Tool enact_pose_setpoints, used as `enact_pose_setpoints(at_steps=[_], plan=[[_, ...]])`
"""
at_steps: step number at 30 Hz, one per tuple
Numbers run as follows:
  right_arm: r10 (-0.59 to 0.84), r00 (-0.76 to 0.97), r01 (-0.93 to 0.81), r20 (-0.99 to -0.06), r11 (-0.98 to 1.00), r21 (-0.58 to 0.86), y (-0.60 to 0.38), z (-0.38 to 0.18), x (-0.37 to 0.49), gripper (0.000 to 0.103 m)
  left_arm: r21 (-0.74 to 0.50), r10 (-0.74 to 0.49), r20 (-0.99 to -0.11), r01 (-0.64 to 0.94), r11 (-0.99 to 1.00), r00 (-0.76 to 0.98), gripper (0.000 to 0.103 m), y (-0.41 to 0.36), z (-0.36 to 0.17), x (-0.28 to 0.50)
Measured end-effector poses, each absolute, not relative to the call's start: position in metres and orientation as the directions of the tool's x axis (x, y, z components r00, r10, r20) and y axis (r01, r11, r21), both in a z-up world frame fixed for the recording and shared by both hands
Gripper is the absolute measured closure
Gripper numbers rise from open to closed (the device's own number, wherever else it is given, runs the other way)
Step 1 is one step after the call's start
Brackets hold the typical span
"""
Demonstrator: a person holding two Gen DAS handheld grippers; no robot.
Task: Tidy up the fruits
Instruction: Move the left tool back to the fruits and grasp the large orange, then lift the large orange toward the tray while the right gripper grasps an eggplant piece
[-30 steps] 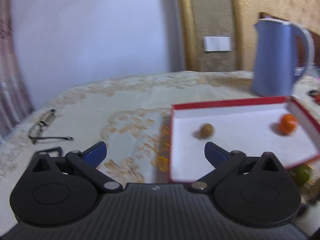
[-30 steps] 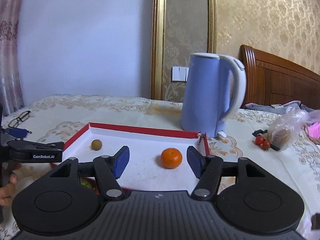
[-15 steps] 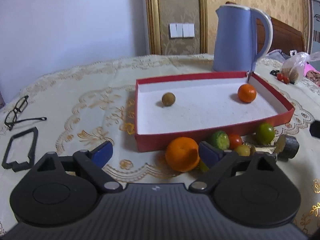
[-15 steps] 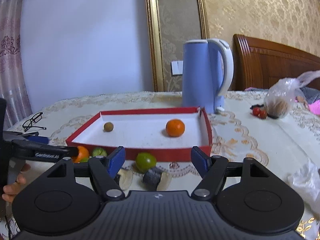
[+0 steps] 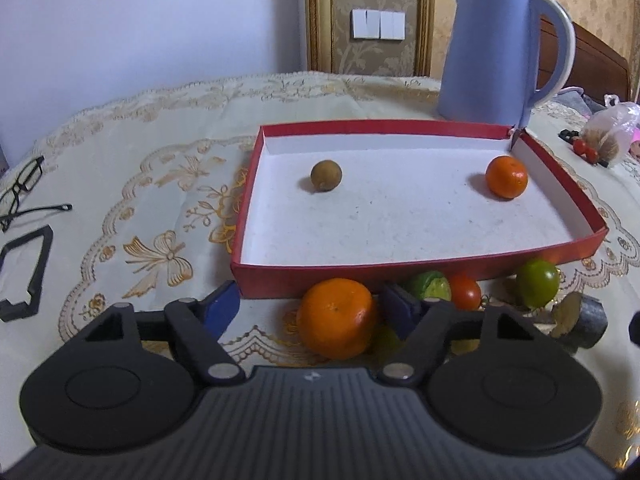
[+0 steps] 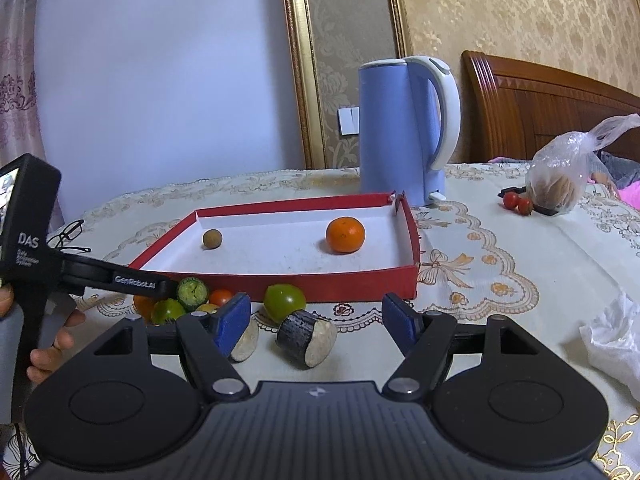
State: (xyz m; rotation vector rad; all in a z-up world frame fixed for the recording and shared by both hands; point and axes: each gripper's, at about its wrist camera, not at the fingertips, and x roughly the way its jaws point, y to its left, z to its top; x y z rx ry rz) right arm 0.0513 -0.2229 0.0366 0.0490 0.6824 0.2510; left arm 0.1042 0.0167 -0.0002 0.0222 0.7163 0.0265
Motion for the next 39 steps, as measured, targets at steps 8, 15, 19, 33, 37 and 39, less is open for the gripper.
enact_pose_setpoints(at_steps=[8,15,19,33,37,39], plan=[[0.253,0.741,-0.249,-0.622,0.964,0.096,-0.213,0.038,0.045,0.031,-0.081,-0.061,-0.691,0.008,0.997,0.72,0.063,0.026,-0.001,0.105],[0.263,0.725,-0.269,-0.636,0.959,0.09,-0.207,0.034,0.044,0.031,-0.074,-0.038,-0.686,-0.018,0.997,0.727,0.064,0.042,0.0,0.089],[0.242,0.718,-0.258,-0.653,0.963,0.073,-0.205,0.028,0.049,0.031,-0.032,0.023,-0.68,-0.06,0.998,0.733,0.063,0.05,0.001,0.084],[0.166,0.66,-0.187,-0.732,0.981,0.054,-0.196,0.002,0.077,0.051,0.0,0.035,-0.661,-0.047,0.999,0.749,0.052,0.044,-0.008,0.083],[0.193,0.646,-0.191,-0.739,0.978,0.088,-0.194,-0.003,0.081,0.061,0.005,0.045,-0.655,-0.056,0.998,0.754,0.059,0.045,-0.008,0.082],[0.195,0.645,-0.193,-0.739,0.977,0.089,-0.194,-0.003,0.082,0.062,0.004,0.045,-0.655,-0.057,0.998,0.754,0.063,0.046,-0.008,0.082]])
